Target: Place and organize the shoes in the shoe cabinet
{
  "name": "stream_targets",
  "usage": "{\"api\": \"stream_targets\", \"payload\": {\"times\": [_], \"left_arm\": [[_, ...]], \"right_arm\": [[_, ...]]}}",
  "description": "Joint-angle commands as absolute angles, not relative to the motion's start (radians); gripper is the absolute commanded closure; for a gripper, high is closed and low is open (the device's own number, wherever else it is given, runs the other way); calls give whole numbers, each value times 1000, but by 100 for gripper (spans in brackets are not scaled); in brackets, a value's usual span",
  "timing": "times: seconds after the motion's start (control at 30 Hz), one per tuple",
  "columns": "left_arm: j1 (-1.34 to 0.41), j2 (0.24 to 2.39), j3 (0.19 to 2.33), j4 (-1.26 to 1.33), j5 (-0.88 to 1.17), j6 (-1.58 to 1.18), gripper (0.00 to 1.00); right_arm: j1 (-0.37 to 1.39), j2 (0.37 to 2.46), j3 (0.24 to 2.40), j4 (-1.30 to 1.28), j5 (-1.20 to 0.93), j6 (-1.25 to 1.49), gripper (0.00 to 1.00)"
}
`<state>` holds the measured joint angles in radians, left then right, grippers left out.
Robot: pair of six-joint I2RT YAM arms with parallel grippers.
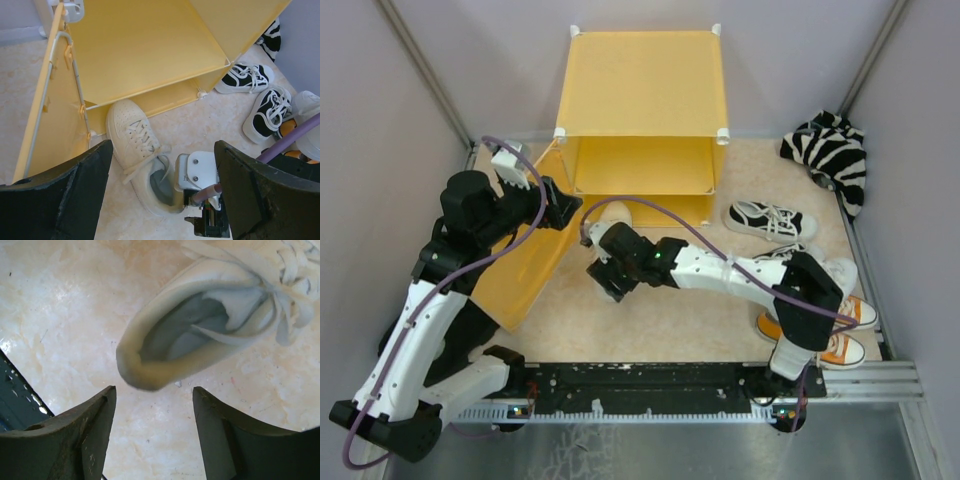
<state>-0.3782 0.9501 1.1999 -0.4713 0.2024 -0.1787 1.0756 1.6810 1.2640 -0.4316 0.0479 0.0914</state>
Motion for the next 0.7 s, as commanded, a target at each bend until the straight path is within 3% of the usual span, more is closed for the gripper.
{"api": "stream_targets", "payload": {"times": [0.0,0.2,0.5,0.67], "left_arm": [[-381,949,1224,-450,206,-158,12],[-381,948,1223,-435,212,-153,11],[-381,940,1219,-436,201,-106,10],[-381,941,1214,-406,218,-94,9]], "right_arm": [[1077,1555,1324,-530,95,146,35],[1023,1356,1293,-821,394,362,20],[588,1002,1077,-1103,491,635,26],[531,981,1107,-1196,553,677,27]]}}
